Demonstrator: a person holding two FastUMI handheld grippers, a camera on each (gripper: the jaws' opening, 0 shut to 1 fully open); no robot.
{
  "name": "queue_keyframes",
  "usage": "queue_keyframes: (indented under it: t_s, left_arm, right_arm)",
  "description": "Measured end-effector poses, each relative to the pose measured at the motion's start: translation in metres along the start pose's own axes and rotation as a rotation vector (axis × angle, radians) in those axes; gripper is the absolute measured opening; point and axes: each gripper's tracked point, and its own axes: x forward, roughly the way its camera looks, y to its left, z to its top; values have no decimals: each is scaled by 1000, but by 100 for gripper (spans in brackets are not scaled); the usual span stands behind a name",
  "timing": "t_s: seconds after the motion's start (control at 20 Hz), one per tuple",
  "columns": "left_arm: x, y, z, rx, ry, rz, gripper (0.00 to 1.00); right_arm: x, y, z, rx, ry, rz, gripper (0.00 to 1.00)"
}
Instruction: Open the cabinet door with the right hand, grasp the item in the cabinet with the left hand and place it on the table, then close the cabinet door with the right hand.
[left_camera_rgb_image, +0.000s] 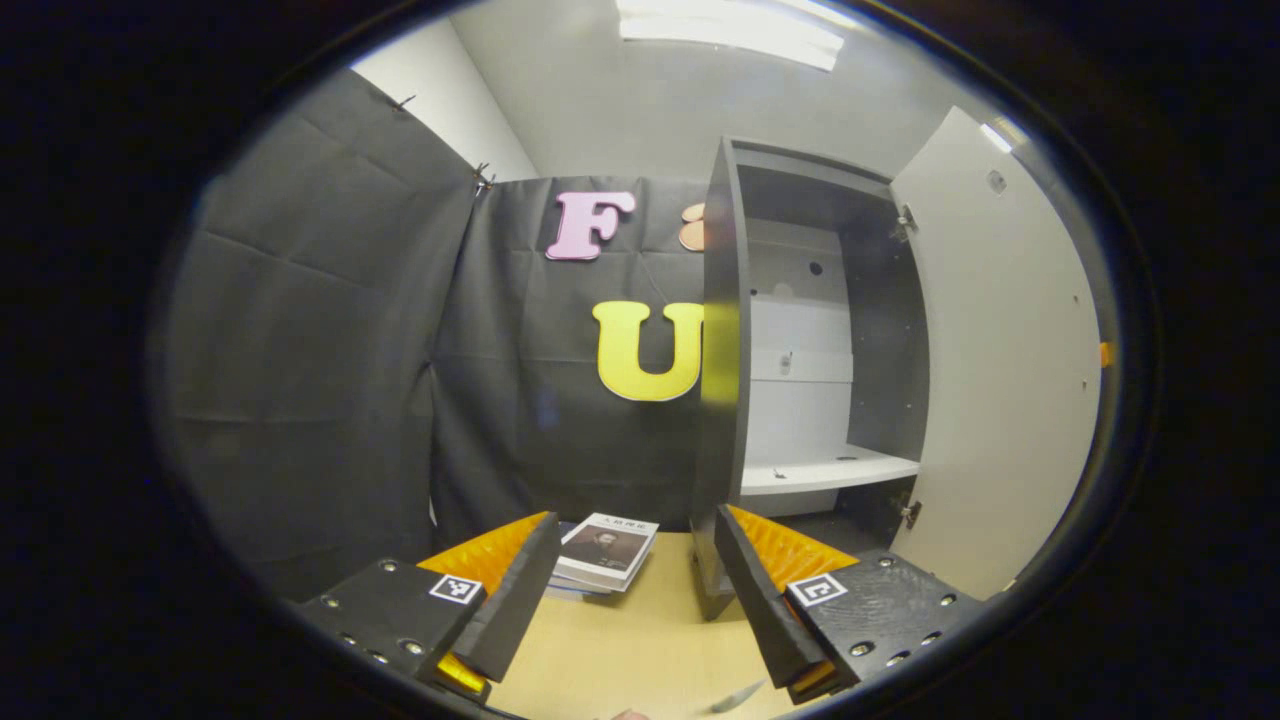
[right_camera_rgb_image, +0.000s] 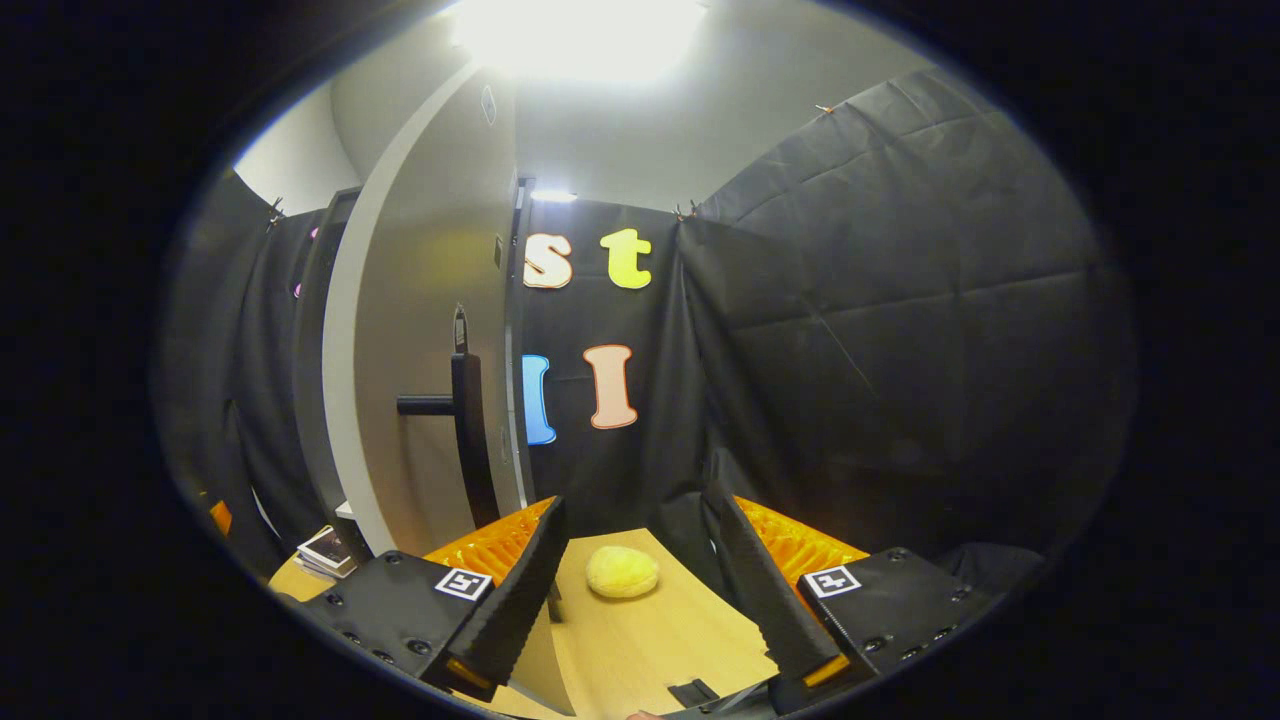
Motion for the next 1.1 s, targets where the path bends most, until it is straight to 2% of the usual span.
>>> queue_keyframes:
  t_s: [0.1, 0.25, 0.3, 0.4, 0.45, 0.55, 0.6, 0.7, 0.75, 0.8, 1.1]
  left_arm:
    - [0, 10, 2, -20, -12, 2, 92]
    - [-1, 23, 1, -44, -18, 3, 98]
    - [1, 27, 0, -50, -21, 4, 92]
    - [1, 32, 0, -62, -28, -1, 95]
    - [1, 34, 0, -67, -31, -3, 95]
    - [2, 37, -4, -69, -29, -8, 95]
    - [2, 39, -6, -67, -28, -9, 95]
    - [3, 45, -7, -63, -23, -7, 98]
    - [3, 49, -6, -62, -23, -5, 92]
    - [3, 52, -7, -61, -21, -3, 95]
    - [-2, 73, -9, -40, -11, 28, 95]
  right_arm:
    - [-4, 10, 0, -3, 0, 2, 97]
    - [-22, 7, -1, 3, 5, 10, 97]
    - [-25, 14, -2, 11, 7, 13, 97]
    - [-29, 28, -5, 29, 11, 25, 97]
    - [-30, 36, -5, 37, 15, 36, 92]
    - [-29, 53, -6, 40, 23, 64, 92]
    - [-27, 61, -6, 41, 28, 82, 97]
    - [-27, 79, -9, 43, 35, 124, 98]
    - [-27, 86, -9, 46, 38, 143, 98]
    - [-29, 95, -11, 53, 43, 164, 98]
    - [-14, 145, -13, 68, 58, 263, 98]
